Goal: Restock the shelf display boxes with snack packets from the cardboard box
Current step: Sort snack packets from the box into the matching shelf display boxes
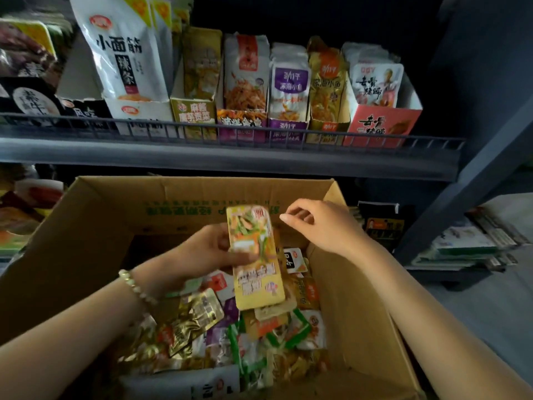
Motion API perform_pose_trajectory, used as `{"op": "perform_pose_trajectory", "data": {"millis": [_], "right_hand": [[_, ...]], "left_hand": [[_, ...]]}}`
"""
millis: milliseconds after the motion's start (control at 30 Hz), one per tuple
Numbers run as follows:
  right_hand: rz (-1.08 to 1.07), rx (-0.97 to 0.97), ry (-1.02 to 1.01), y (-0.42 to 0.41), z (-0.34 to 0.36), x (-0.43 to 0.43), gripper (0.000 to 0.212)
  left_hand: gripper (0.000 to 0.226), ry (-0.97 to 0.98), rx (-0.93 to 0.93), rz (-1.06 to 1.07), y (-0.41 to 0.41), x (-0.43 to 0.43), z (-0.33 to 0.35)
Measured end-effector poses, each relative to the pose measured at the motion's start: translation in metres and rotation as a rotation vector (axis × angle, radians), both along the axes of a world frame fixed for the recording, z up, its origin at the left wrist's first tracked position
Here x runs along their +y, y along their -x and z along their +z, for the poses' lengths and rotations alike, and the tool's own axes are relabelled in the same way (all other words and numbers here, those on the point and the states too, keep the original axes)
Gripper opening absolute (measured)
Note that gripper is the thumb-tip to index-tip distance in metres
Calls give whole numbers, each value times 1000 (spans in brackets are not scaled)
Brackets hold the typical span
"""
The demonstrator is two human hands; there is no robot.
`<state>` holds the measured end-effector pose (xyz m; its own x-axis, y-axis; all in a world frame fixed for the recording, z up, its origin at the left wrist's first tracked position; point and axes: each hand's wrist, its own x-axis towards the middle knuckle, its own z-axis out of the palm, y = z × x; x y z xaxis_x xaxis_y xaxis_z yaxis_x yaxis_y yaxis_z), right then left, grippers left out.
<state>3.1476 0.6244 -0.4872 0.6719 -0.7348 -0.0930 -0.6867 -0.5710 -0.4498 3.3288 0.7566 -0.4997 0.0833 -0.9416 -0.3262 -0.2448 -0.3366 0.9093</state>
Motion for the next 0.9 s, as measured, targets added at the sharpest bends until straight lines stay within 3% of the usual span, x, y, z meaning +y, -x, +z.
{"op": "perform_pose_trajectory", "data": {"millis": [100, 200, 333, 533, 700, 800, 900], "right_hand": [[-128, -377, -576, -23, 18, 18, 41], [-175, -592, -798, -48, 30, 34, 46], [-150, -727, -831, -80, 29, 52, 37], [-200, -824, -858, -96, 9, 64, 27], [-361, -1026, -854, -95, 3, 67, 37], [-365, -1038, -870, -92, 6, 66, 29], [-369, -1004, -745, -88, 11, 63, 27]], "left_hand": [[24, 205, 90, 197, -12, 3, 35], [23, 357, 215, 431, -15, 2, 44], [41, 401, 469, 579, -20, 6, 38], [33, 202, 699, 517, -19, 11, 32], [35, 158, 773, 488, -8, 11, 31], [32, 149, 775, 441, -4, 13, 34], [32, 151, 710, 408, -7, 15, 37]]}}
